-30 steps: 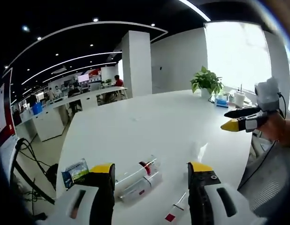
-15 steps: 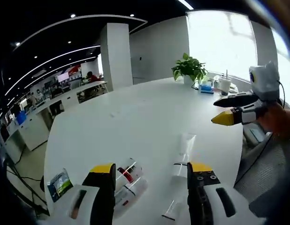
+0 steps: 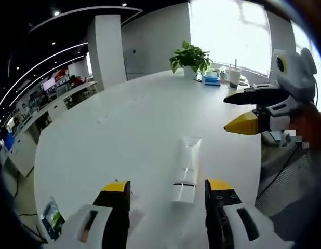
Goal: Arrange the skincare products in the storage area until every visible bottle or jar stands upright without overlapping.
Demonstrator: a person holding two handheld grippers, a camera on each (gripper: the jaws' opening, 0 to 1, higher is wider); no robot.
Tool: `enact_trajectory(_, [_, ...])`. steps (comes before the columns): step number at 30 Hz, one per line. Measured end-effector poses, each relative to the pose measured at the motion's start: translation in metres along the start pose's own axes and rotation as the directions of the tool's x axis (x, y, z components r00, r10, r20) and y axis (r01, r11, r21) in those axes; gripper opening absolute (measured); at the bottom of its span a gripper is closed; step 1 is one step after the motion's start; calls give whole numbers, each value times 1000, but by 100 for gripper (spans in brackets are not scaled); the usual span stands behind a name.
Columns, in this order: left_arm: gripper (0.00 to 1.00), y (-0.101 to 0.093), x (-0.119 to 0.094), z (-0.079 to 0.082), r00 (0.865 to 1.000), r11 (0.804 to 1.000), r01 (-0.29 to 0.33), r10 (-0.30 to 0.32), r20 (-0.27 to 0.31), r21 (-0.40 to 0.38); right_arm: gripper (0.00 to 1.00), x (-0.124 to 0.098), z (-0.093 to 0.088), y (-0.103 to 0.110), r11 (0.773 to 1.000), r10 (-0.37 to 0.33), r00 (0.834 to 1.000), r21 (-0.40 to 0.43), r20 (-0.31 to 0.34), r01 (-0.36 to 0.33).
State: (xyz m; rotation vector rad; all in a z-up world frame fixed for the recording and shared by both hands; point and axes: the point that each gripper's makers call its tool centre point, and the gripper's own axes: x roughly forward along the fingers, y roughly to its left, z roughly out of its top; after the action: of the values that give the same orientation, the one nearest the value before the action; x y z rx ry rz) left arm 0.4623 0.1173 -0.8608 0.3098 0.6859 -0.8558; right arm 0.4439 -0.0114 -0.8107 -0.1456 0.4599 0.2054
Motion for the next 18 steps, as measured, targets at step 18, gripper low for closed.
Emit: enact_trajectory(18, [54,-29,60,-36,970,995,95,-85,-228,33,49,1,-4,0,1000,3,1000,-6,-19,-3])
